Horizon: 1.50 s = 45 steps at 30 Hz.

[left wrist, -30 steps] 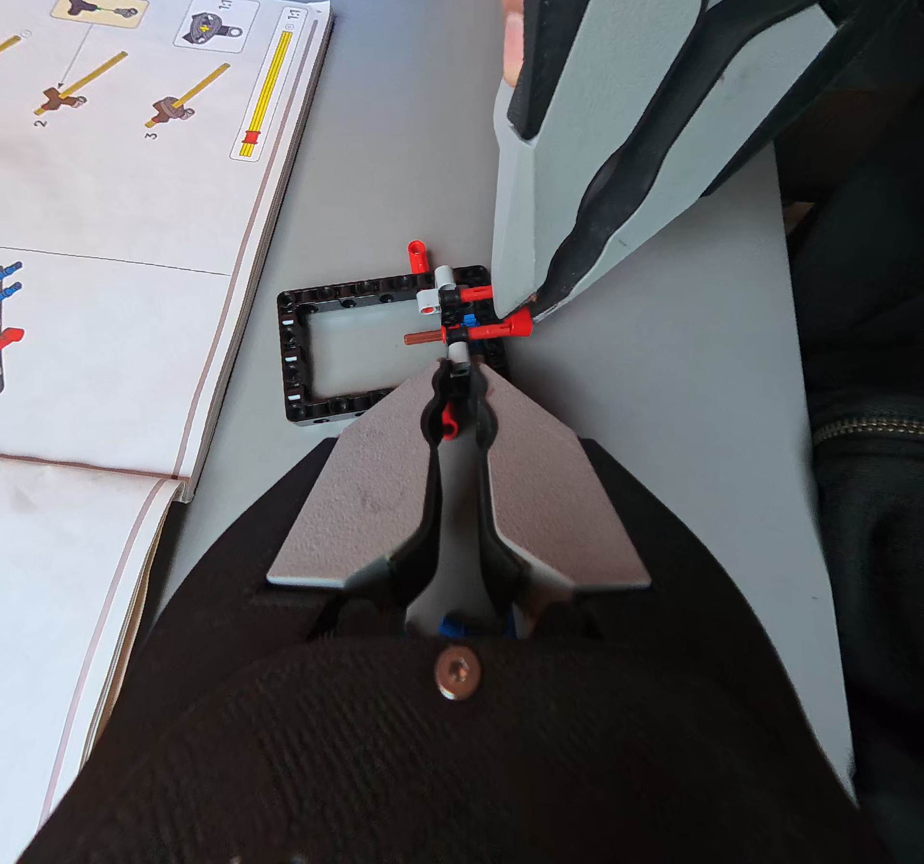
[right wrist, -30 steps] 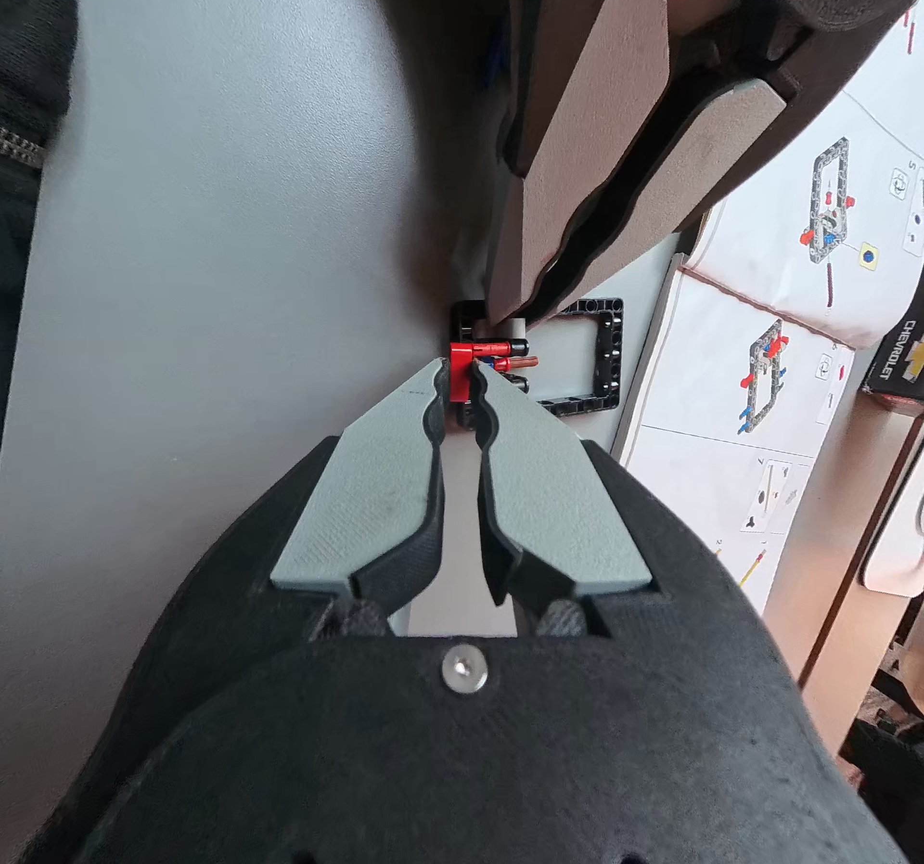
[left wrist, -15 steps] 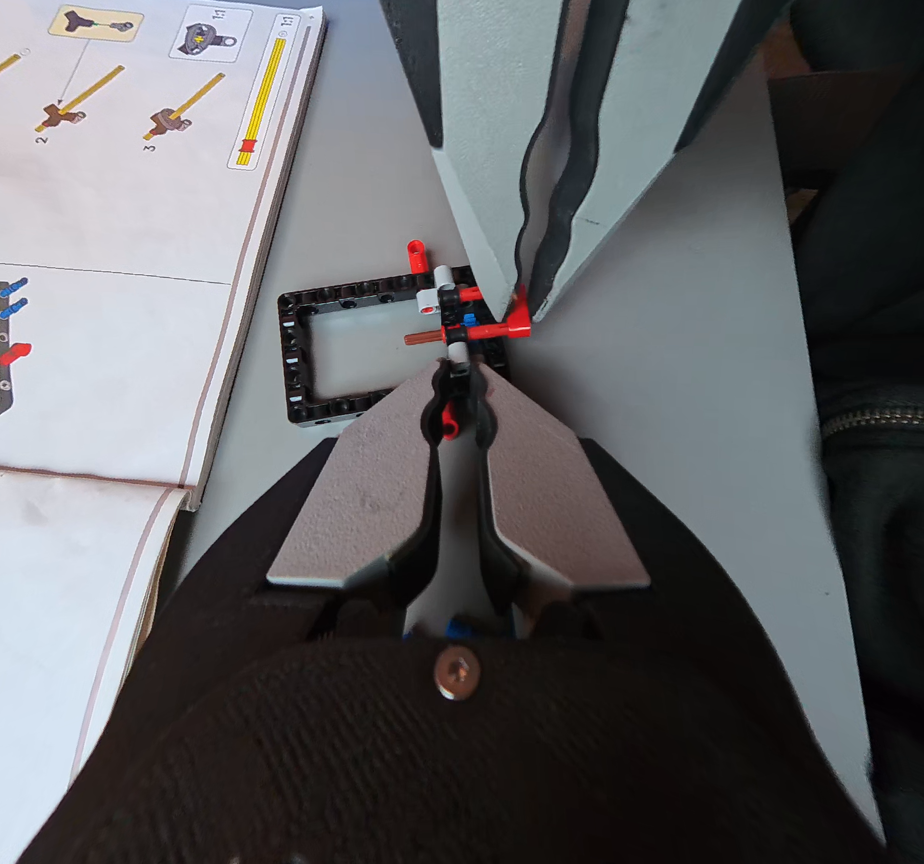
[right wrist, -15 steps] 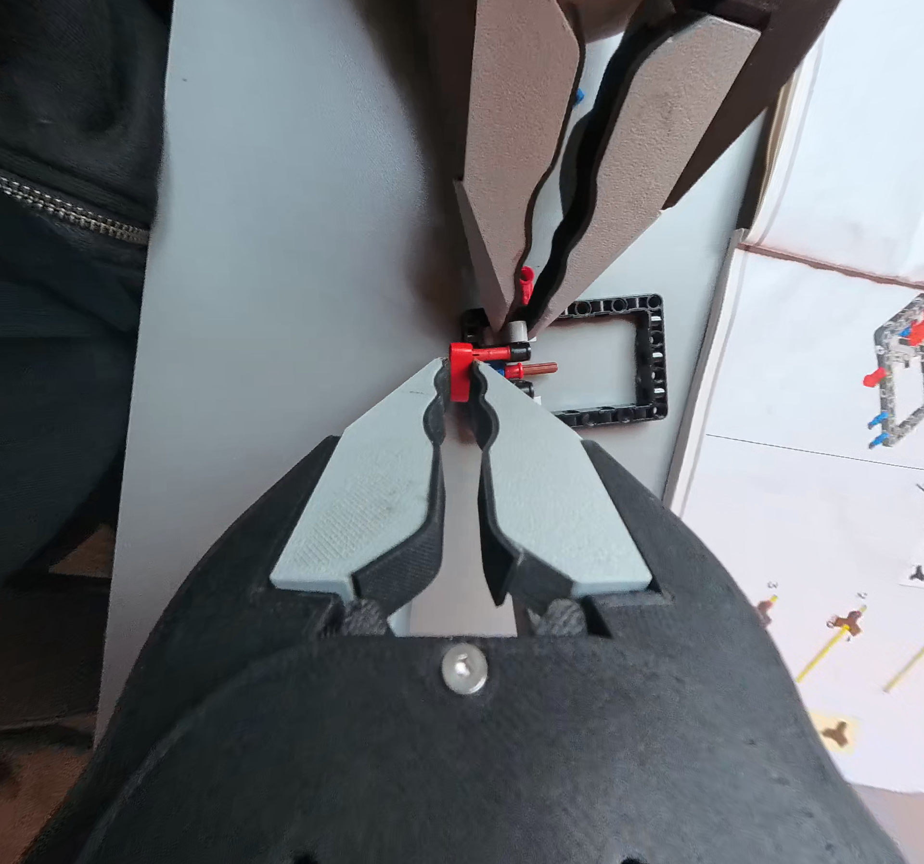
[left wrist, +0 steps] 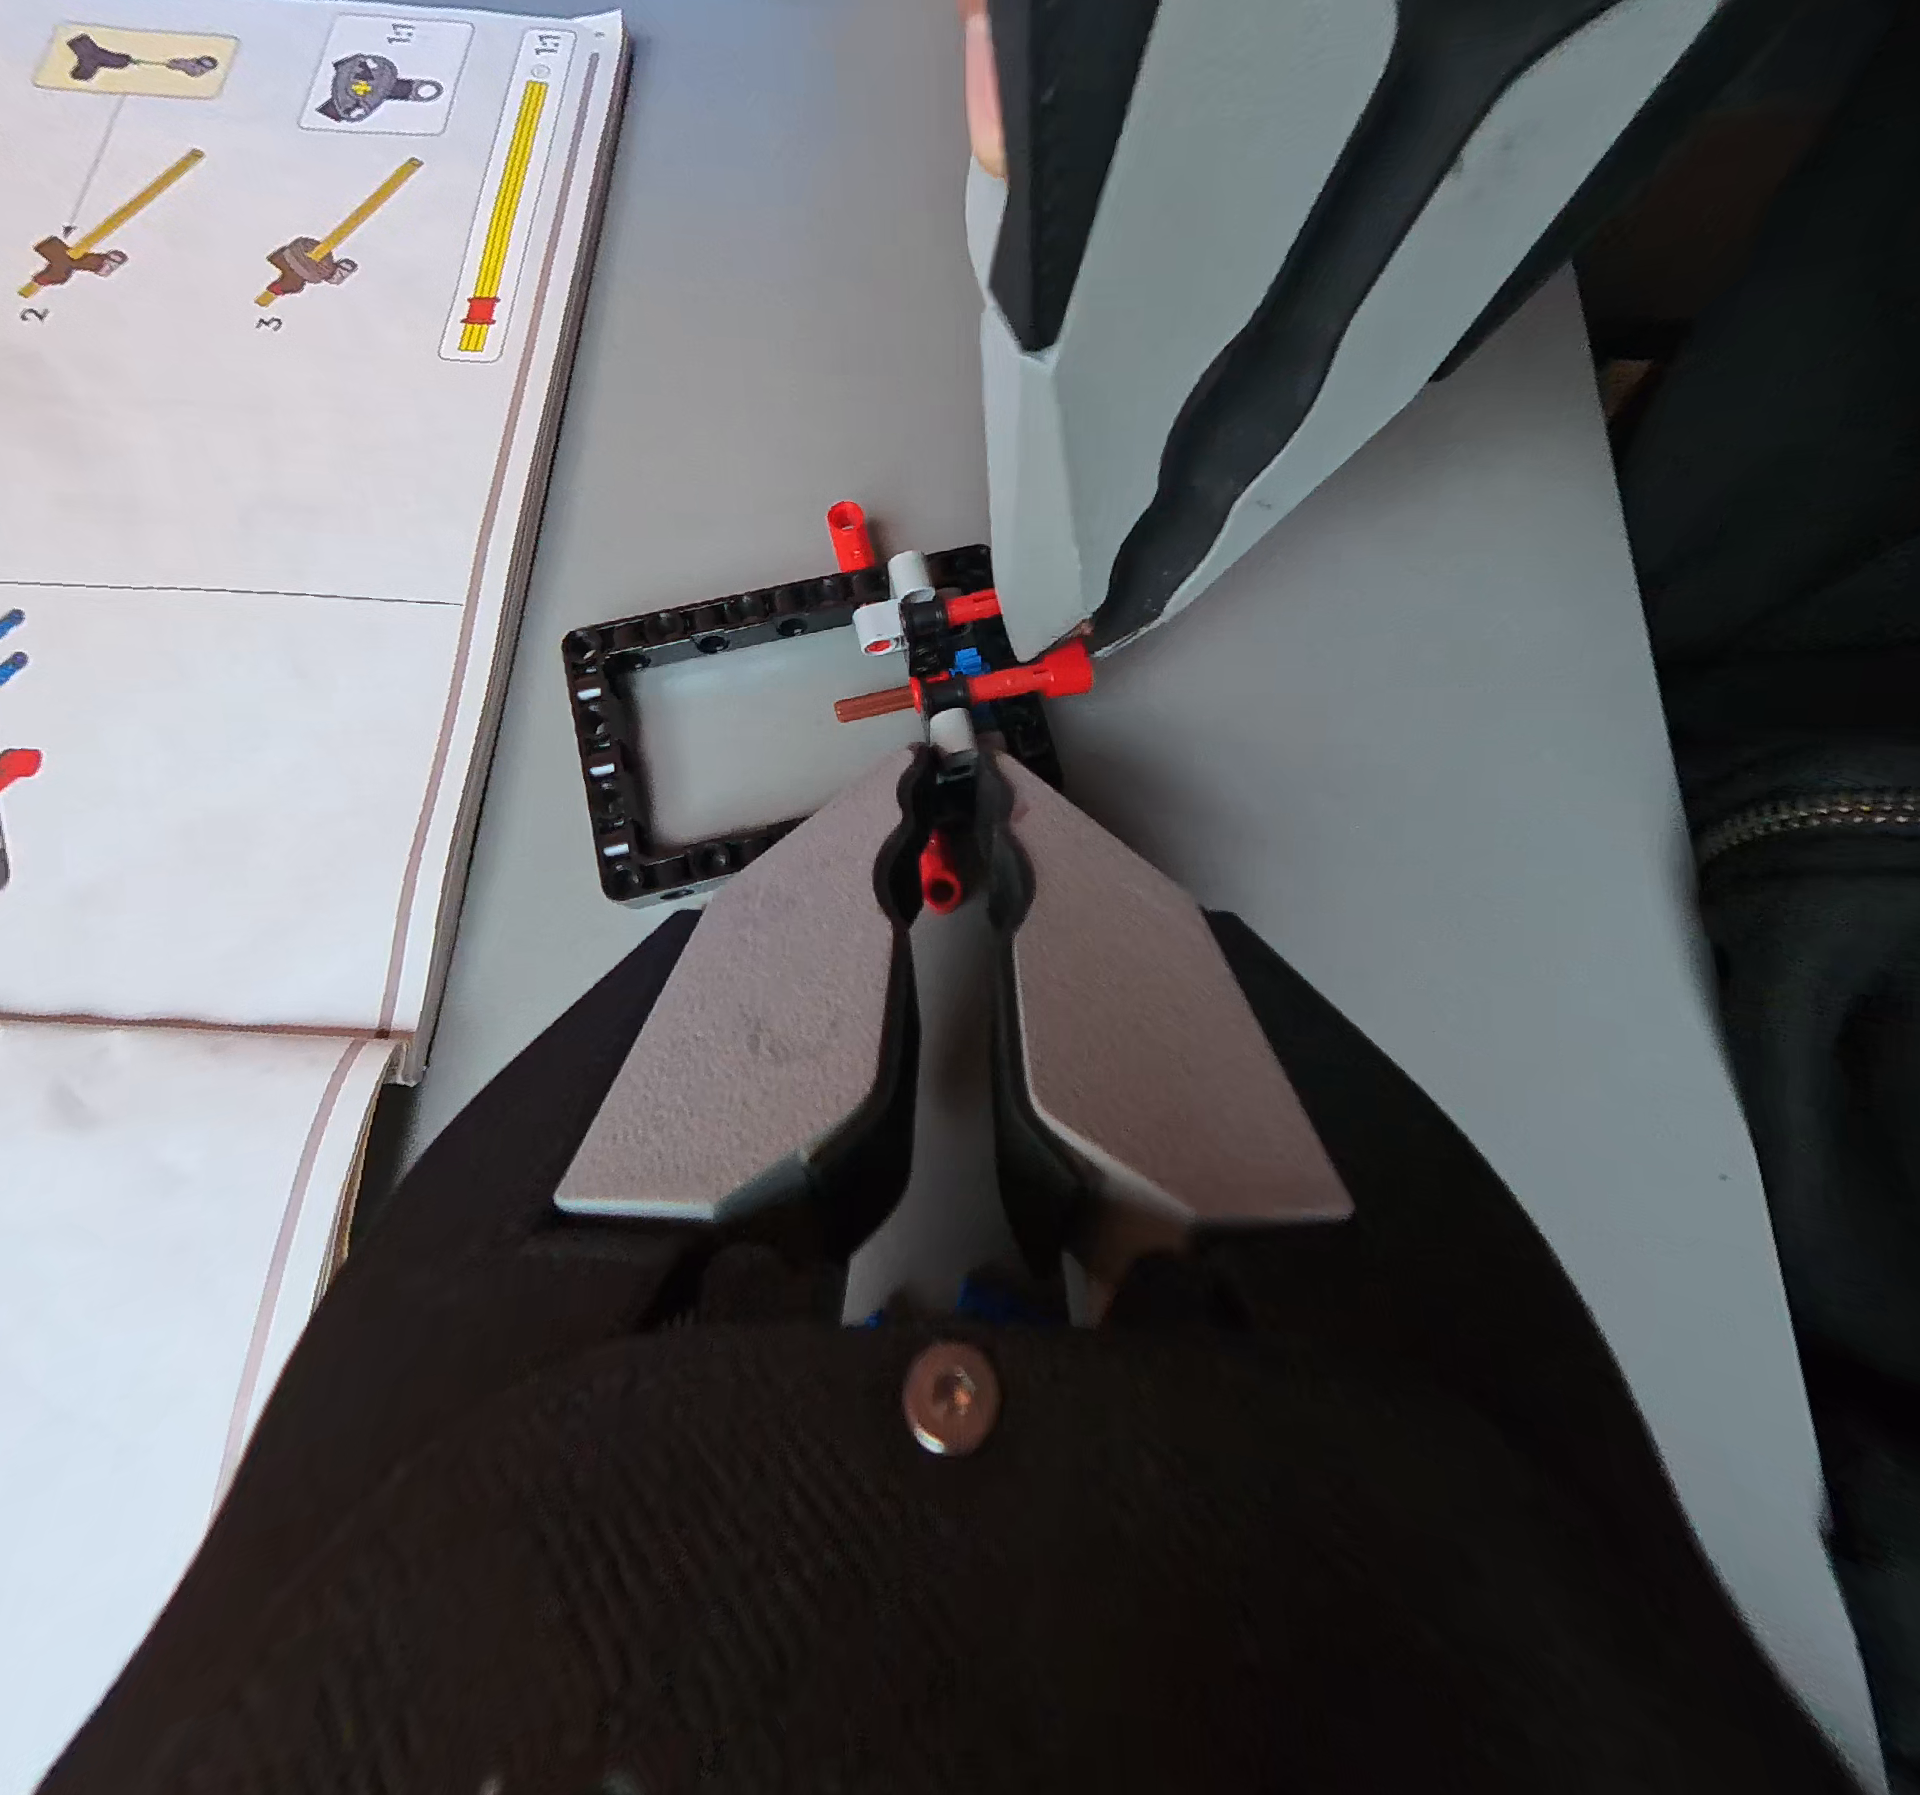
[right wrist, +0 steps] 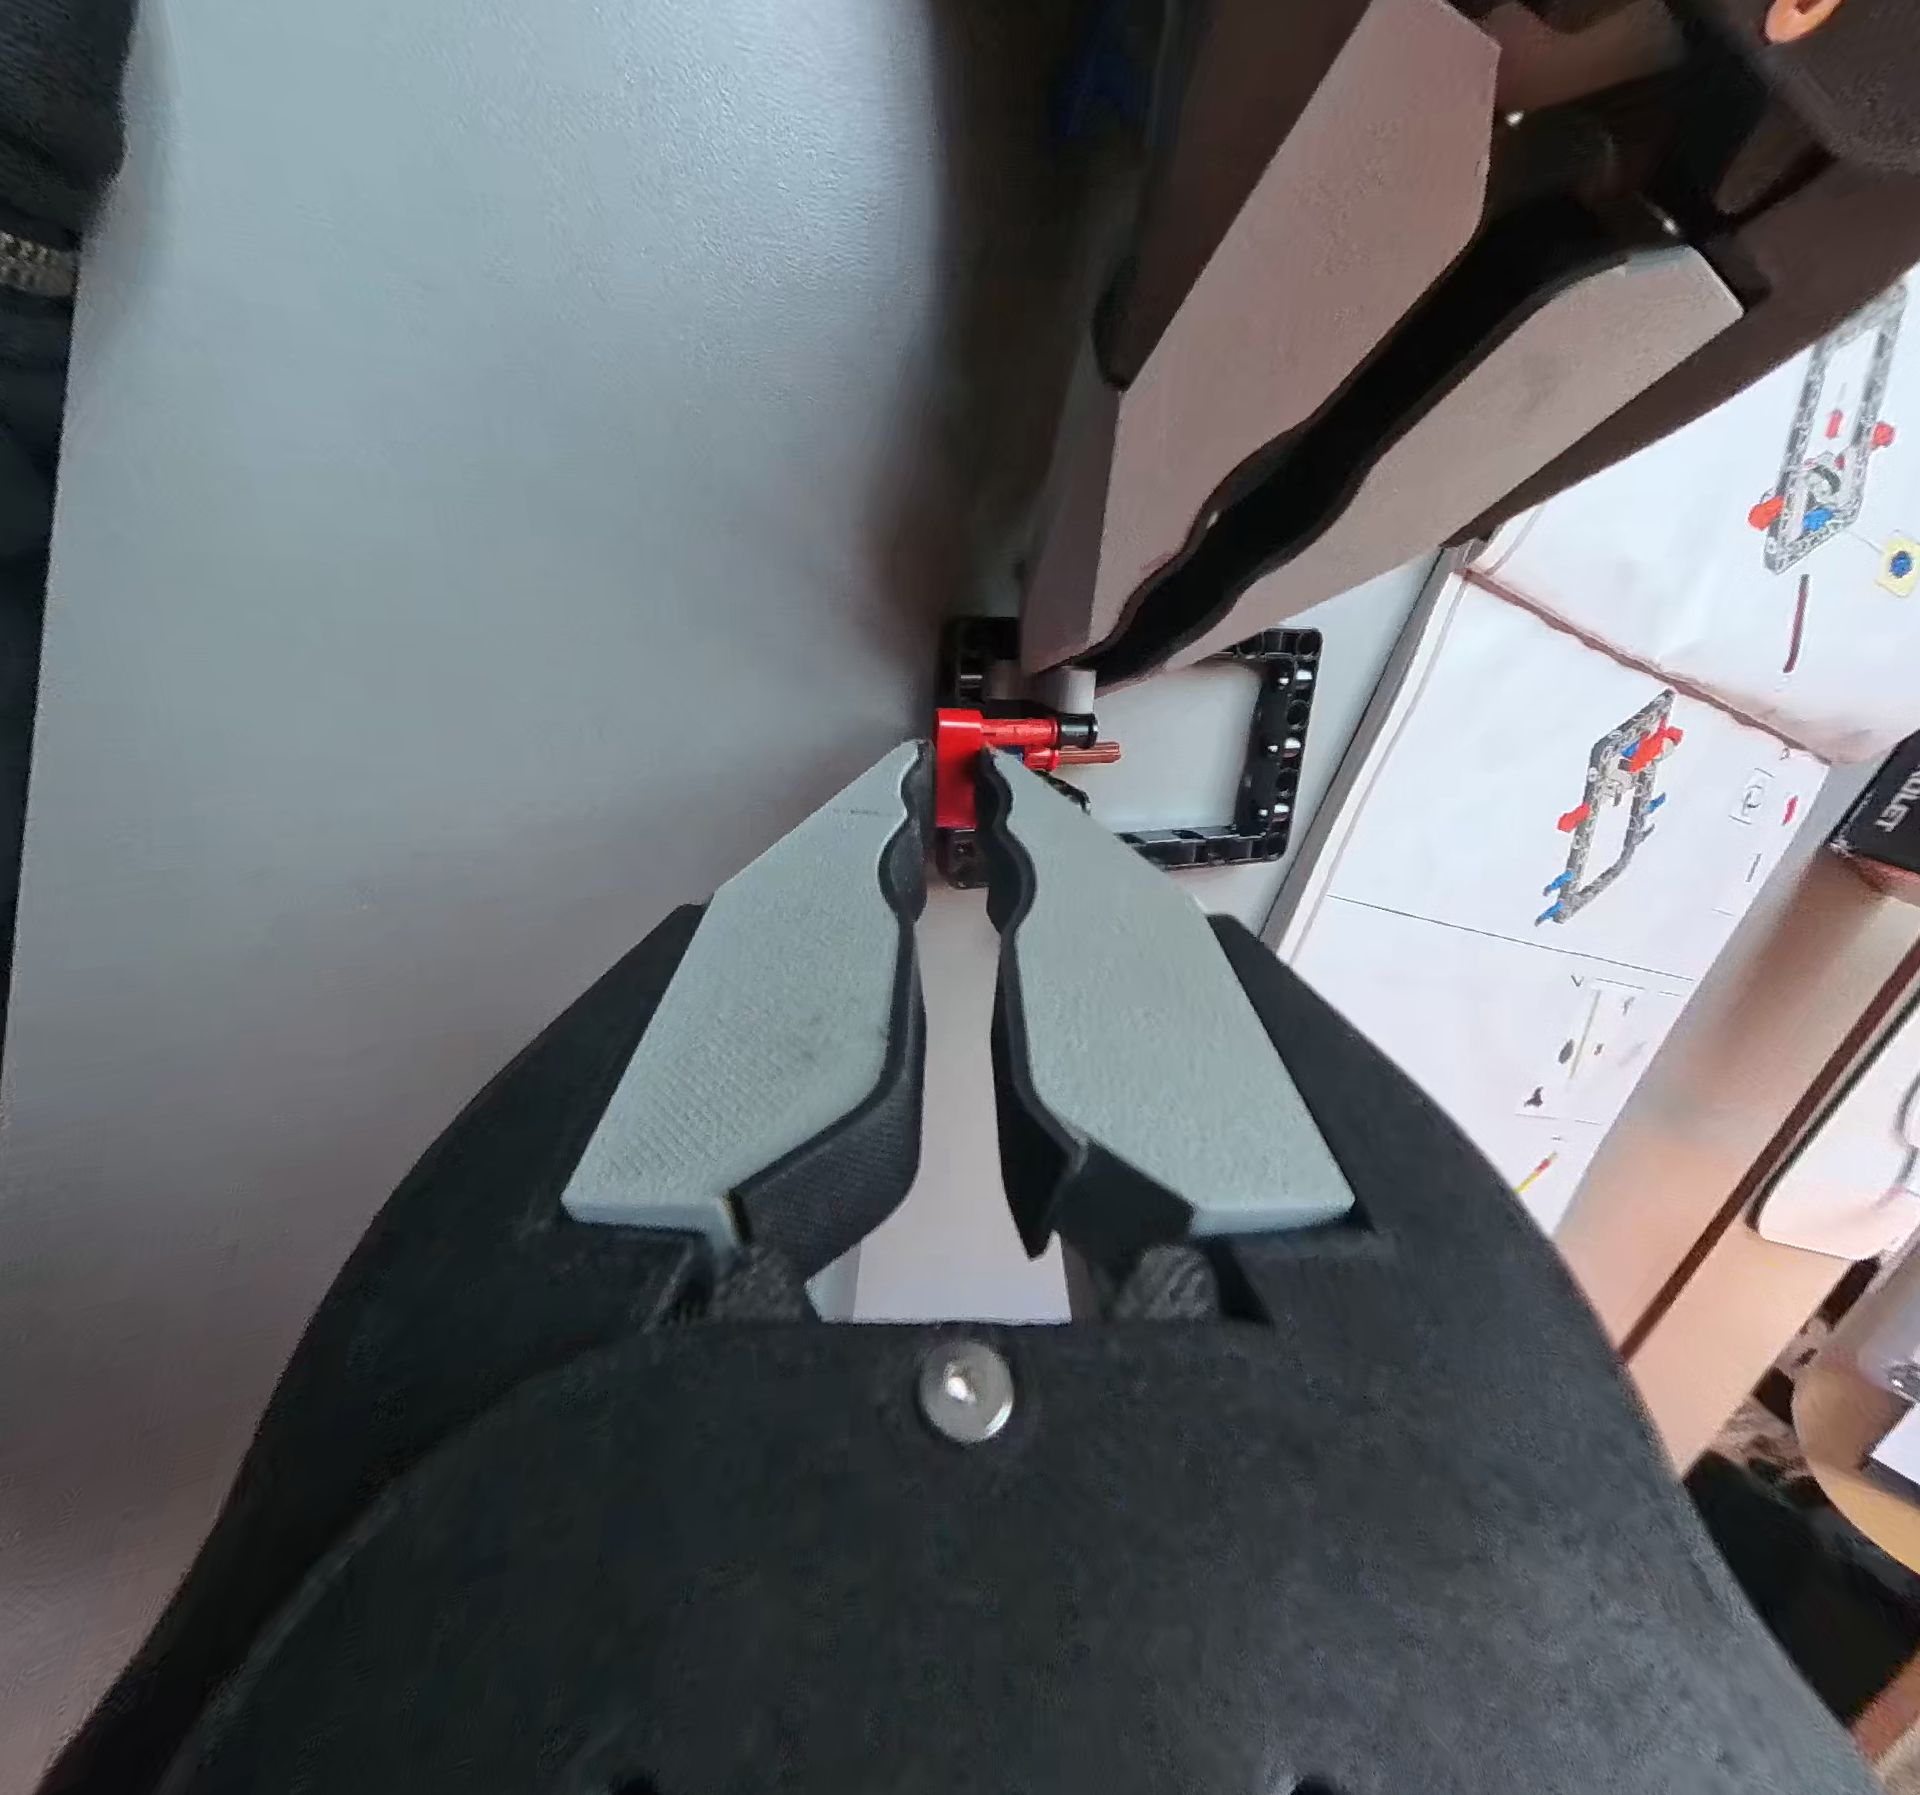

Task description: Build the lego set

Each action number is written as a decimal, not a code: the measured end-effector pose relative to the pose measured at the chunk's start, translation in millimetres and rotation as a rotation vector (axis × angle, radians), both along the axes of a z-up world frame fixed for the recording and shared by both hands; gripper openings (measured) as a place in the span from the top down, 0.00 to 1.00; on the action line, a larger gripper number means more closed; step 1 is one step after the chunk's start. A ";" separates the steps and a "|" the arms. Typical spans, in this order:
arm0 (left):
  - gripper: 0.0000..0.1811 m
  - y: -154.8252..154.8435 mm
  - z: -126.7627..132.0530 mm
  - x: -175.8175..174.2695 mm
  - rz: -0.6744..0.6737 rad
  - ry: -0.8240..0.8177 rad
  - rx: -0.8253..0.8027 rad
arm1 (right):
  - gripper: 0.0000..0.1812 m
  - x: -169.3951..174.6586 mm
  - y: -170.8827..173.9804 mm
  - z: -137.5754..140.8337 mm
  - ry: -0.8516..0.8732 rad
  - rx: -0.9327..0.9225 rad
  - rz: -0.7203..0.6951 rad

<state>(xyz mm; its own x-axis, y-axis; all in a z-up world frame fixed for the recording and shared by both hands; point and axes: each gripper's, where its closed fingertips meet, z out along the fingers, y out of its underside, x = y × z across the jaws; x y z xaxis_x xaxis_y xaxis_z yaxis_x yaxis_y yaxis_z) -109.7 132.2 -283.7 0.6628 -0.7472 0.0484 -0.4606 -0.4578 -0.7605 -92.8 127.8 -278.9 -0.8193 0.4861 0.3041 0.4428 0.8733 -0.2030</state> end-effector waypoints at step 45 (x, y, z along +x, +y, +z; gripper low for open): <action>0.97 0.2 -0.4 -0.2 -0.034 0.038 0.036 | 0.98 0.4 3.8 -0.2 -0.161 -0.115 -0.036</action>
<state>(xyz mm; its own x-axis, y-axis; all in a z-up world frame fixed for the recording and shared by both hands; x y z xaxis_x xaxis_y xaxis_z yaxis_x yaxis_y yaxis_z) -109.9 132.5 -284.1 0.6375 -0.7705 -0.0033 -0.5041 -0.4138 -0.7580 -92.3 131.6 -279.1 -0.8343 0.5400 0.1114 0.5082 0.8314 -0.2245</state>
